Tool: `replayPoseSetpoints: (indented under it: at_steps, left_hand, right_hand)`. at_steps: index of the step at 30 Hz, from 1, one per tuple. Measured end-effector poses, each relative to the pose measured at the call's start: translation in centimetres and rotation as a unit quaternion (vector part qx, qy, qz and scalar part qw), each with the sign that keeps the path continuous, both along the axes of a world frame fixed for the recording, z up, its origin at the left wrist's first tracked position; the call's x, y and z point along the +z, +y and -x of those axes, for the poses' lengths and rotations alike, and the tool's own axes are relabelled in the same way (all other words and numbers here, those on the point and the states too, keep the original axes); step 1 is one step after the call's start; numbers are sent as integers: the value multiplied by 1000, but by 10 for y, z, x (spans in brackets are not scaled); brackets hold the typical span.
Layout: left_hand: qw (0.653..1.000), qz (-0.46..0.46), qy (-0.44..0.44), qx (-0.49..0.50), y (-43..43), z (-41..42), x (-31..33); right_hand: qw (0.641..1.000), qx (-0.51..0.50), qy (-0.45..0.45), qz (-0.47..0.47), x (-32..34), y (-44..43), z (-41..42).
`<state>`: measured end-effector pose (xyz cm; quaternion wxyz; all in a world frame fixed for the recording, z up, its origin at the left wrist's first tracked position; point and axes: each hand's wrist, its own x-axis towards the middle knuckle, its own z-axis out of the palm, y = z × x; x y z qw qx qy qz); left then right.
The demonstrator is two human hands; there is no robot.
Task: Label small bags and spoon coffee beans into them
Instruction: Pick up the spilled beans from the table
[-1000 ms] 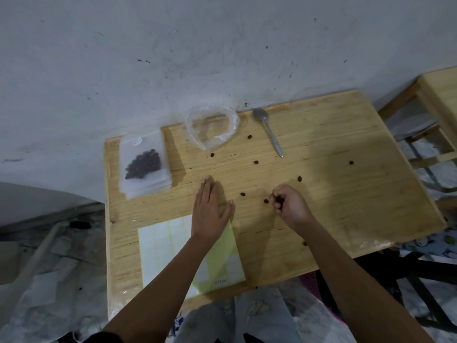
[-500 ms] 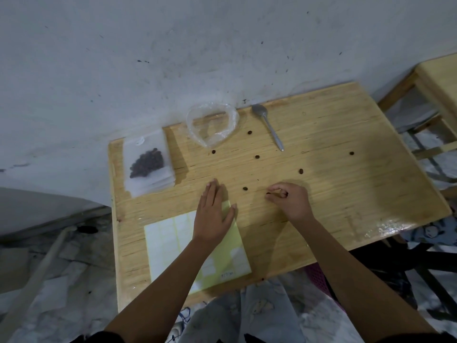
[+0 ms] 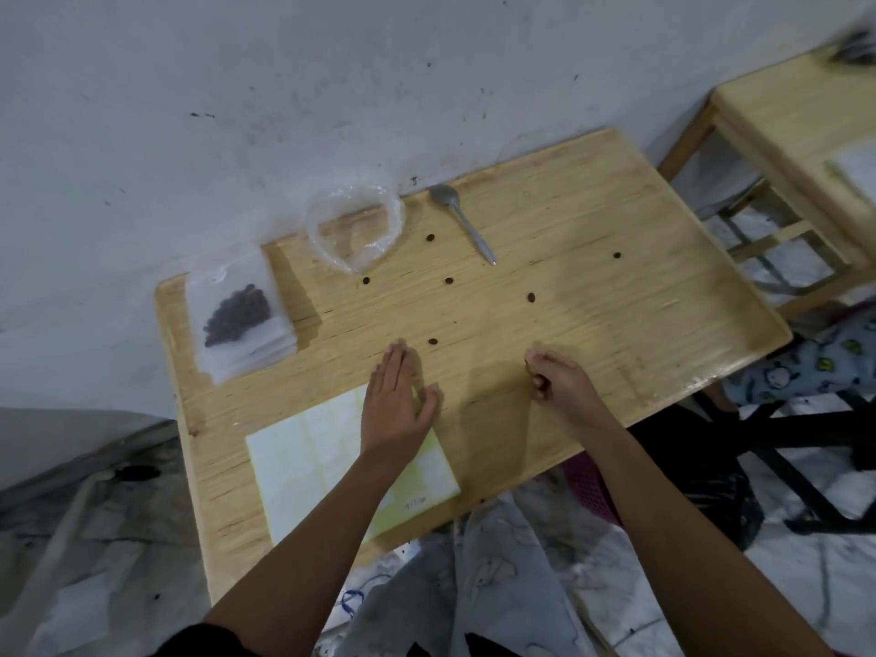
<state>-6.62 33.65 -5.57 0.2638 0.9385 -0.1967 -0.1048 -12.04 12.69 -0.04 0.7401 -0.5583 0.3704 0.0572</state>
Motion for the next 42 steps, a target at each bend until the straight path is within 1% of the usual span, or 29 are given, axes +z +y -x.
replayPoseSetpoints:
  at_steps: [2, 4, 6, 8, 9, 10, 11, 12, 13, 14, 16, 19, 23, 27, 28, 30, 33, 36, 38, 39, 41, 42]
  left_hand:
    - [1000, 8, -1, 9, -1, 1, -1]
    - [1000, 10, 1, 19, -5, 2, -1]
    - [1000, 5, 0, 27, -7, 3, 0]
    - [1000, -1, -4, 26, -7, 4, 0]
    - [1000, -4, -7, 23, -6, 4, 0]
    - [1000, -7, -11, 20, -6, 4, -1]
    - [1000, -8, -13, 19, -5, 3, -1]
    - [1000, -9, -15, 18, -5, 3, -2]
    - [1000, -10, -17, 17, -4, 3, -2]
    - [1000, -13, -19, 15, -3, 3, -3]
    - [999, -21, -24, 7, -1, 2, -4]
    - [999, -36, -30, -7, 3, -1, -6]
    - [999, -40, -28, -4, 3, -2, -6]
    - [999, -30, -27, 11, 1, -1, -5]
    - [999, -27, -28, 15, 0, -2, -4]
    - [999, -21, -29, 23, -2, -5, -3]
    - [999, -20, -33, 28, -6, -12, -1]
    - [999, -38, -32, 23, -8, -19, 1]
    - [998, -51, -28, 22, -9, -24, 3]
    - [998, -57, -27, 22, -11, -27, 4]
    - [997, -68, -21, 28, -17, -32, 6]
    - [997, -73, -17, 36, -21, -34, 8]
  right_hand:
    - [991, -99, 10, -94, 1, -3, 16]
    - [975, -161, 6, -152, -2, -5, 29]
    - [962, -201, -3, -185, -4, -7, 39]
    - [958, -219, -16, -184, -6, -11, 47]
    - [963, -216, -23, -161, -5, -14, 50]
    - [973, -201, -22, -114, -5, -16, 53]
    - [986, -164, -12, -35, -4, -18, 55]
    - [992, -105, 9, 68, -4, -20, 56]
    - [985, -42, 30, 167, -5, -21, 58]
    - [969, 11, 41, 245, -6, -22, 59]
    - [941, 76, 34, 329, -10, -22, 59]
    - [920, 115, 20, 374, -14, -21, 58]
    - [914, 109, 24, 390, -16, -20, 57]
    - [904, 143, 33, 402, -20, -23, 55]
    - [907, 137, 33, 397, -19, -23, 54]
    - [930, 91, 38, 355, -16, -24, 49]
    - [970, 28, 46, 239, -11, -27, 33]
    - [994, -13, 47, 99, -6, -30, 9]
    - [997, -56, 45, 2, -1, -35, -9]
    - [996, -69, 40, -30, 1, -38, -19]
    - [996, -70, 33, -47, 2, -47, -37]
    - [997, -63, 31, -35, 1, -52, -46]
